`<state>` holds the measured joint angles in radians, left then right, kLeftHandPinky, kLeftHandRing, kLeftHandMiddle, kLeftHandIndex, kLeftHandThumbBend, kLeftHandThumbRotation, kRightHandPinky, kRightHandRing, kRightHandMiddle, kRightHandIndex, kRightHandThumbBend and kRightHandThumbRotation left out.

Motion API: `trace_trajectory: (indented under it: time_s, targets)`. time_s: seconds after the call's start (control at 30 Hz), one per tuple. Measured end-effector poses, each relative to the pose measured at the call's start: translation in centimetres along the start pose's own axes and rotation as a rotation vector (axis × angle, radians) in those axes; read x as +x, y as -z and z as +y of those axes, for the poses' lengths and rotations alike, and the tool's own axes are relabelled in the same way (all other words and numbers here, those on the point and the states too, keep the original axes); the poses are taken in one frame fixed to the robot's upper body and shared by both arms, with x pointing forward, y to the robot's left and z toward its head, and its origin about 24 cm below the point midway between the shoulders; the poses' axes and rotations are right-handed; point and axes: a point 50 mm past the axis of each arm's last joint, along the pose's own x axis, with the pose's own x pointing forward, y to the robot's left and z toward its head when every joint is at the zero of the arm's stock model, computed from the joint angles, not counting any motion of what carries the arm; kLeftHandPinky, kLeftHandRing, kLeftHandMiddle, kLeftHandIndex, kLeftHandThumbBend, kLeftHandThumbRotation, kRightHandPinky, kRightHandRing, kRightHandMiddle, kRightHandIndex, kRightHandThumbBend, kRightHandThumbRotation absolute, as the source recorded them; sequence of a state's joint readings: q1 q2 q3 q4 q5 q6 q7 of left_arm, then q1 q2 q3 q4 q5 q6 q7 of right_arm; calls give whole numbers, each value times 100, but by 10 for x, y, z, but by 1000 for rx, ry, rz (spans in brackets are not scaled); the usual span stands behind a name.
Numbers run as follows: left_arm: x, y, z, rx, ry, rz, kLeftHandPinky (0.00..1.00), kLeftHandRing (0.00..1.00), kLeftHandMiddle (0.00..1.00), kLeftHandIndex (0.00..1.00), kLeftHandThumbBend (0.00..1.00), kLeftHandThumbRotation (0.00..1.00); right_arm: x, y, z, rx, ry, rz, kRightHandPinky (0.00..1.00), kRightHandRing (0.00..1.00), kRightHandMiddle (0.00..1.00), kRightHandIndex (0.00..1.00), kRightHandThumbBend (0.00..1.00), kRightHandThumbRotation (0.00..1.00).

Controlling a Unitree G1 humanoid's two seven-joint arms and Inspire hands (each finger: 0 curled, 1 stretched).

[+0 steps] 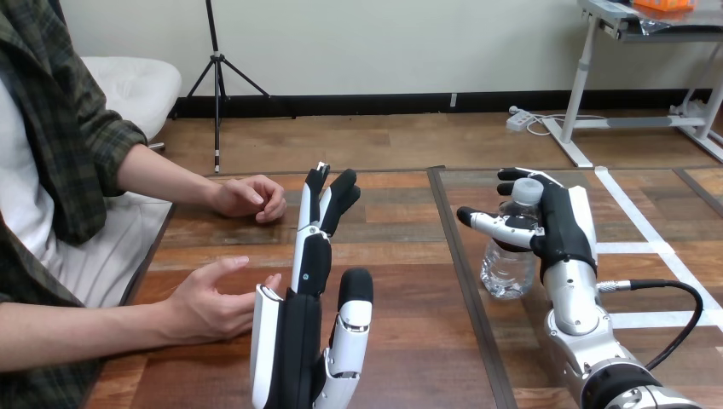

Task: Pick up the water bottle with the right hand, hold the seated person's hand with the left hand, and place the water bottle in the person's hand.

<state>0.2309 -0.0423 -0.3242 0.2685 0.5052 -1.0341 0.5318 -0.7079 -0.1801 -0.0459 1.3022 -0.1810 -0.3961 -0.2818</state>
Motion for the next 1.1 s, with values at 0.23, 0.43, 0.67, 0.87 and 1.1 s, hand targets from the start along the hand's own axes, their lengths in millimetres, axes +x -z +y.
trace_trajectory:
  time_s: [0.23, 0.43, 0.67, 0.87, 1.1]
  targets:
    - [0, 0, 0, 0, 1, 0, 98, 92, 94, 100, 28, 100, -1, 1, 1, -4, -3, -1, 68, 73, 76, 77, 77, 0]
    - [0, 0, 0, -1, 3, 0, 98, 92, 94, 100, 29, 100, -1, 2, 1, -4, -3, 3, 66, 71, 74, 76, 77, 0]
    - [0, 0, 0, -1, 6, 1, 99, 92, 93, 100, 30, 100, -3, 6, 1, 6, 2, 14, 60, 66, 72, 73, 76, 0]
    - [0, 0, 0, -3, 6, 2, 99, 92, 94, 100, 31, 100, -4, 8, 2, 13, 5, 22, 58, 63, 69, 71, 76, 0]
    - [0, 0, 0, -2, 8, 1, 99, 92, 94, 100, 30, 100, -5, 9, 4, 15, -1, 29, 59, 64, 69, 71, 76, 0]
